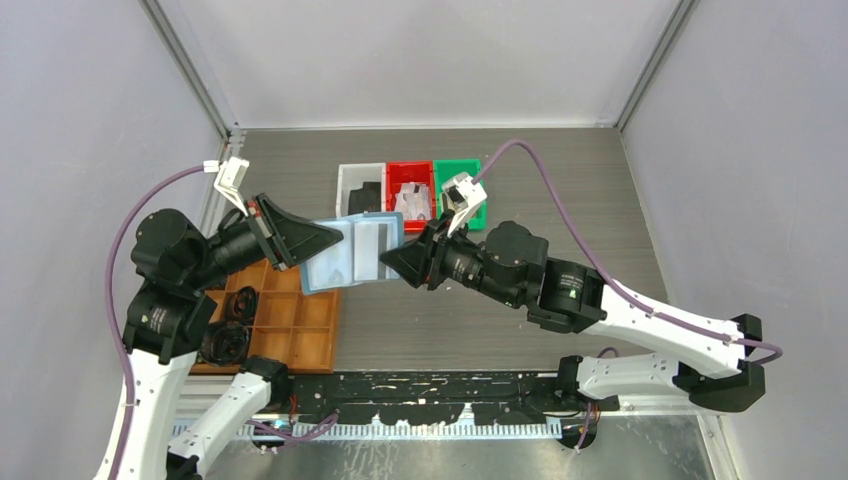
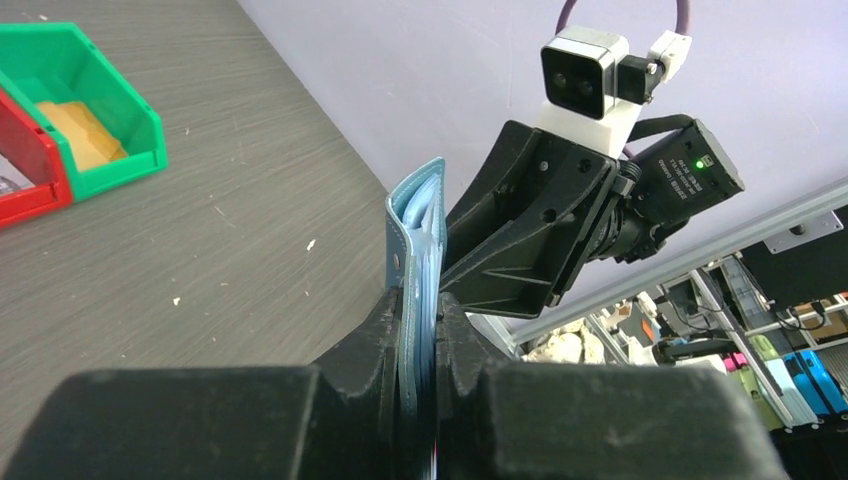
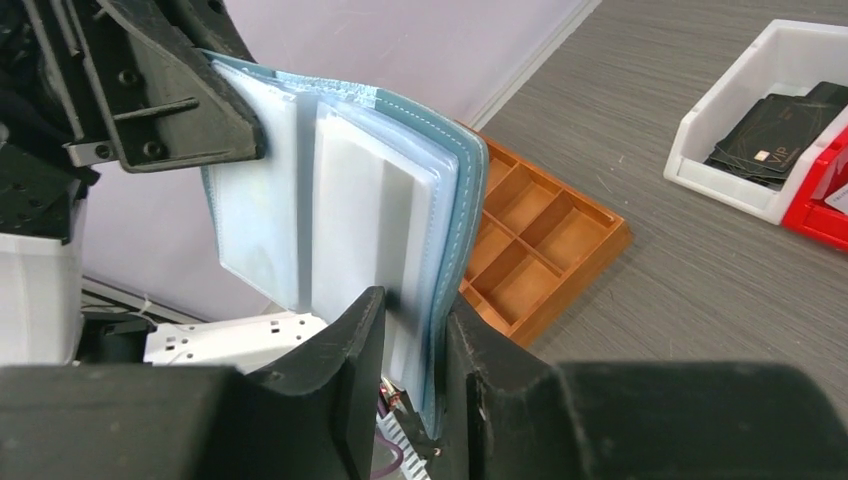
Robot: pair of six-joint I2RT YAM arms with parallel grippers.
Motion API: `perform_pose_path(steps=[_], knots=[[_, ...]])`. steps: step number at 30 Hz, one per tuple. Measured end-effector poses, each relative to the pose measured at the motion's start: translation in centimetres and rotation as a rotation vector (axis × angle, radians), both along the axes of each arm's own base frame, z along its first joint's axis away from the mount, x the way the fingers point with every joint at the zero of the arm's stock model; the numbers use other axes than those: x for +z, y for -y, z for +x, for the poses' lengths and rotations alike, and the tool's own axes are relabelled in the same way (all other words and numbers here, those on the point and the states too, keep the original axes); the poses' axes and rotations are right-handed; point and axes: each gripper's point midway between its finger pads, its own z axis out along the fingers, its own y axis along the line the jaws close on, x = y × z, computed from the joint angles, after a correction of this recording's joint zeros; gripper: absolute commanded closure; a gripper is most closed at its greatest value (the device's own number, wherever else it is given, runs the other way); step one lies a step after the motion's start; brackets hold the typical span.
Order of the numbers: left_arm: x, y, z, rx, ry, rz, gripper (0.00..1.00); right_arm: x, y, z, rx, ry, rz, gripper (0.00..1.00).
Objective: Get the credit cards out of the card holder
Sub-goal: Remove the credit card from the card holder.
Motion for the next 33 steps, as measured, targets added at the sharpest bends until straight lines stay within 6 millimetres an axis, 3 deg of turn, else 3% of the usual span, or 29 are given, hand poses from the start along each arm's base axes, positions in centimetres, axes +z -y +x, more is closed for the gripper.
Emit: perform_pose_path(steps=[7, 11, 15, 22, 33], knots=[[0.5, 0.3, -0.8, -0.047, 0.013, -0.014, 1.00, 1.0, 2.2, -2.2, 0.074, 0.030, 0.093, 0.78], [1.6, 0.5, -1.4, -0.078, 0.032, -0.040, 1.00, 2.6, 3.4, -3.8, 0.137, 0.057, 0.165, 0.79], [2.5, 0.7, -2.0, -0.108, 0.041, -0.061, 1.00, 3.5, 3.1, -4.5, 0.180, 0.071, 0.199, 0.79], [3.0, 0.7, -2.6, -0.133, 0.051, -0.069, 1.00, 2.0, 1.7, -4.1, 0.186, 0.053, 0.156, 0.83], [3.8, 0.8, -3.3, -0.157, 0.048, -0.089, 1.00, 2.7, 2.1, -4.4, 0.191, 0.068, 0.191, 0.83]])
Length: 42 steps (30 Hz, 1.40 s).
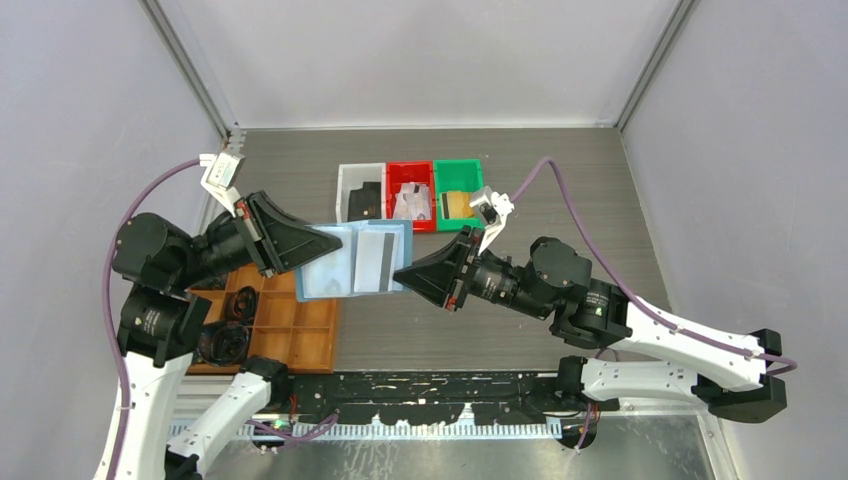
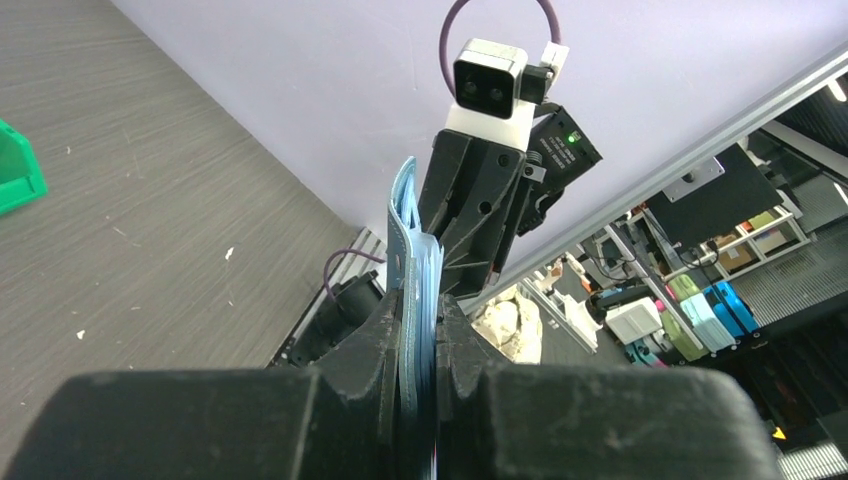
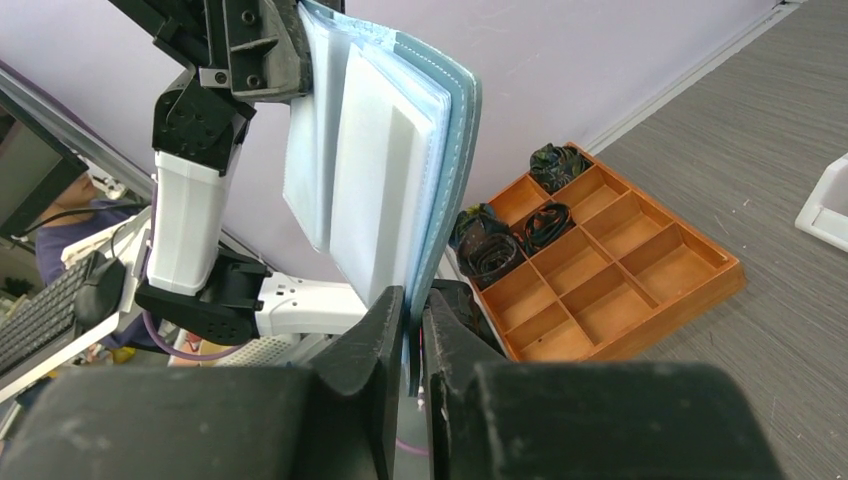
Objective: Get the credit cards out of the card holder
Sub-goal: Remove the credit card from the card holder.
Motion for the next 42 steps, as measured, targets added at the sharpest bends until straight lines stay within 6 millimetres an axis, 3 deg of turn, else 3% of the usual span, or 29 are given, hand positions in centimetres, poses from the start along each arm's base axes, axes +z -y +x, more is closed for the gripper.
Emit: perform_pose_path(steps=[26, 33, 42], knots=[[1.2, 0.0, -0.7, -0.026, -0.004, -0.017, 1.00, -0.1, 0.7, 0.2, -0.025, 0.021, 0.036, 0.79], [1.2, 0.0, -0.7, -0.026, -0.003, -0.018, 1.00, -1.0, -0.4, 0.5, -0.020, 0.013, 0.006, 0.61], [1.2, 0.0, -1.0, -0.029, 0.027, -0.011, 1.00, -0.5, -1.7, -1.0, 0.090, 0.000, 0.027, 0.52]])
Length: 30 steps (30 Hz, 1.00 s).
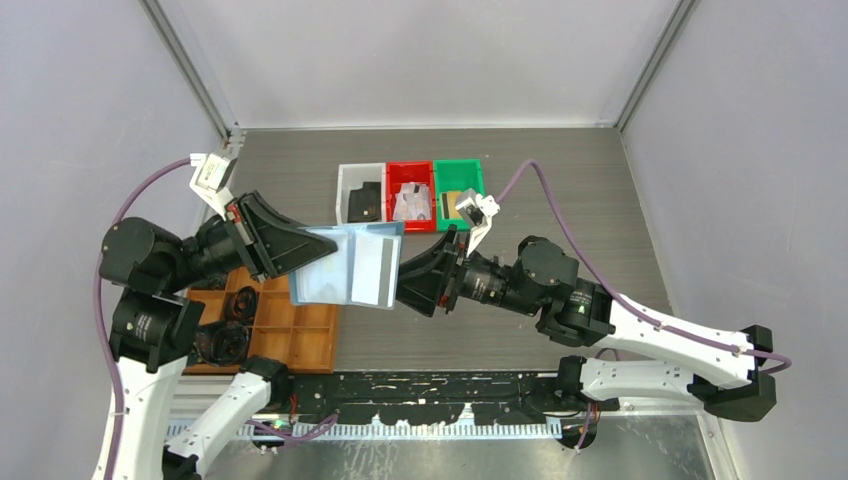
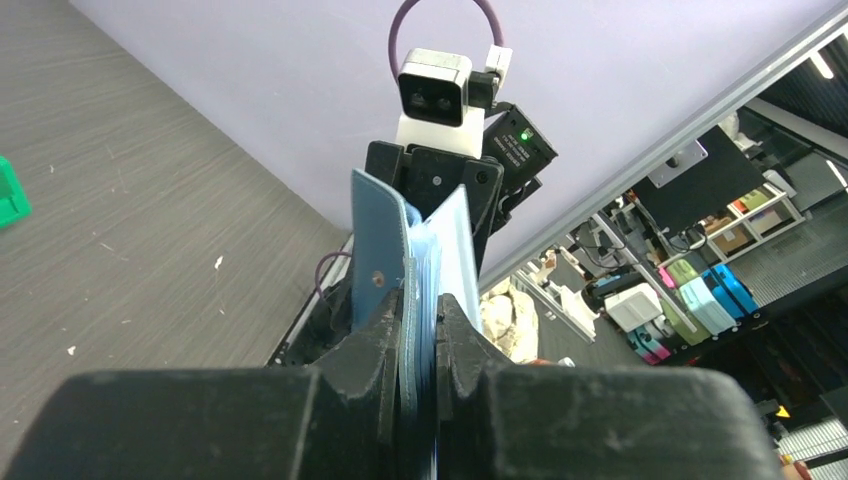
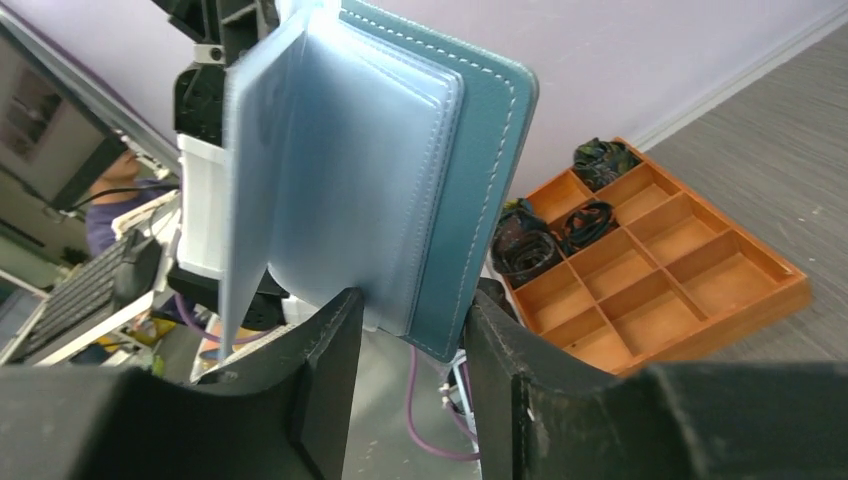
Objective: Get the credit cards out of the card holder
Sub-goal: Remove the credit card from the card holder.
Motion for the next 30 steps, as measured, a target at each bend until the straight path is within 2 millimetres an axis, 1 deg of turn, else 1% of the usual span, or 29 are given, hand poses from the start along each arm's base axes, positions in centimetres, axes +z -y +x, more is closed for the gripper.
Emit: perform_pose_path(steps=[5, 10, 14, 15, 19, 22, 27, 30], knots=[[0.0, -0.1, -0.3, 0.005, 0.046, 0.010, 1.00, 0.9, -0.4, -0.8, 0.053, -0.016, 0.042, 0.48], [-0.2, -0.2, 0.0, 0.014, 0.081, 0.026, 1.00, 1.4, -1.2, -1.4, 0.101, -0.033, 0.069, 0.43], [-1.0, -0.1, 0.5, 0.024, 0.085, 0.046, 1.00, 2.6, -2.0, -1.8, 0.133, -0.038, 0.119, 0.43], [-1.2, -0.1, 0.6, 0.027, 0.082, 0.050, 1.00, 2.8, -2.0, -1.8, 0.134, -0.039, 0.127, 0.45], [-1.4, -0.2, 0.8, 0.036, 0.093, 0.057, 1.00, 3.1, -2.0, -1.6, 0.119, -0.049, 0.141, 0.64], [-1.4, -0.2, 0.8, 0.035, 0.094, 0.059, 1.00, 3.1, -1.9, -0.9, 0.079, -0.069, 0.137, 0.71], [-1.4, -0.2, 0.7, 0.036, 0.095, 0.059, 1.00, 3.4, -1.7, -0.1, 0.035, -0.081, 0.135, 0.88], [-1.4, -0.2, 0.7, 0.039, 0.097, 0.058, 0.96, 3.1, -1.7, 0.2, 0.017, -0.089, 0.125, 0.94]])
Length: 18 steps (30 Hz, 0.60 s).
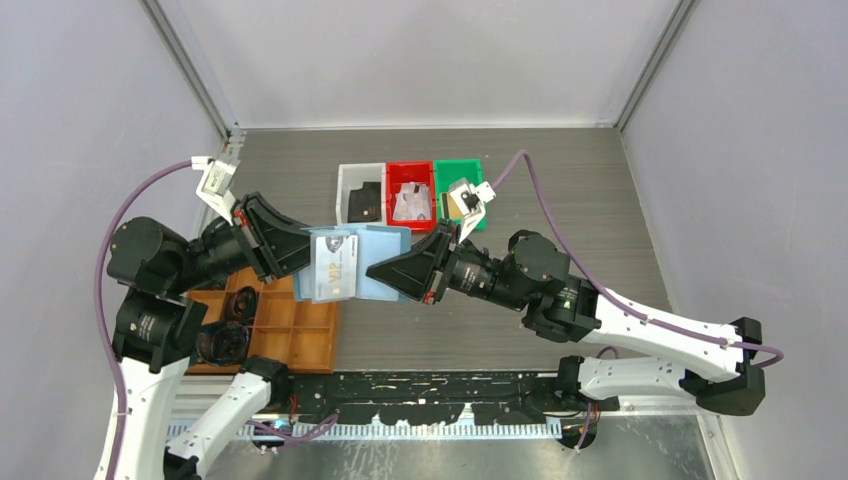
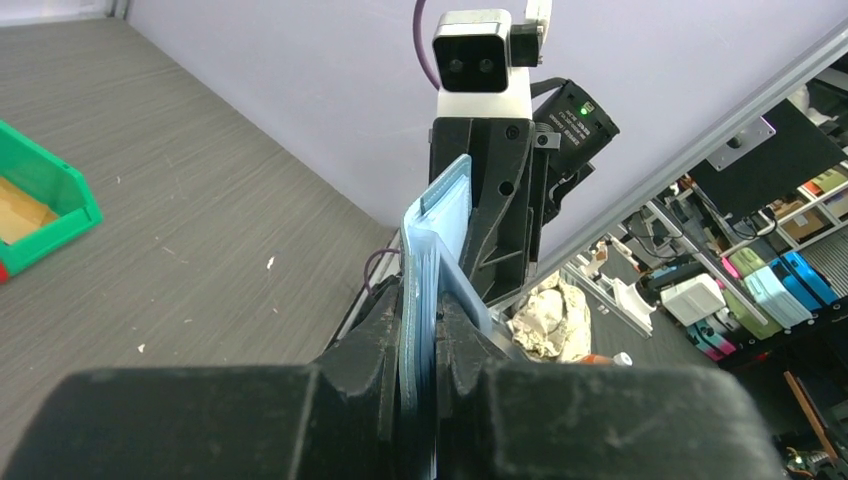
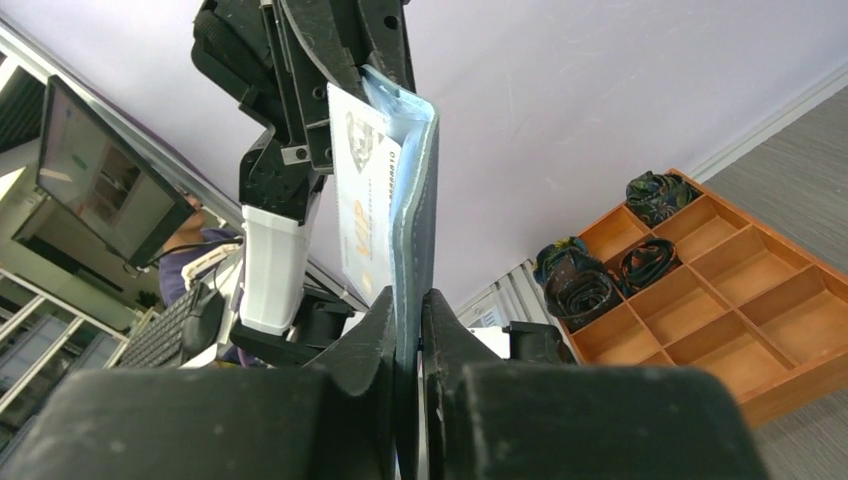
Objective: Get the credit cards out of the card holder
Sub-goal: Remove the credit card from the card holder.
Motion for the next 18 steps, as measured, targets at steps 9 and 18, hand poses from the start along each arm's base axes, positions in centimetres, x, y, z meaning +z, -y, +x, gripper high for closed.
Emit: perform_pose_path(steps=[9, 18], knots=[[-1.2, -0.3, 1.4, 0.085, -0.109, -0.021, 0.56, -0.6, 0.8, 0.1, -0.022, -0.009, -0.034, 0.99], [-1.2, 0.3, 2.4, 0.070, -0.270, -0.086, 0.49, 0.1, 2.4, -0.3, -0.027, 0.012, -0.040, 0.99]])
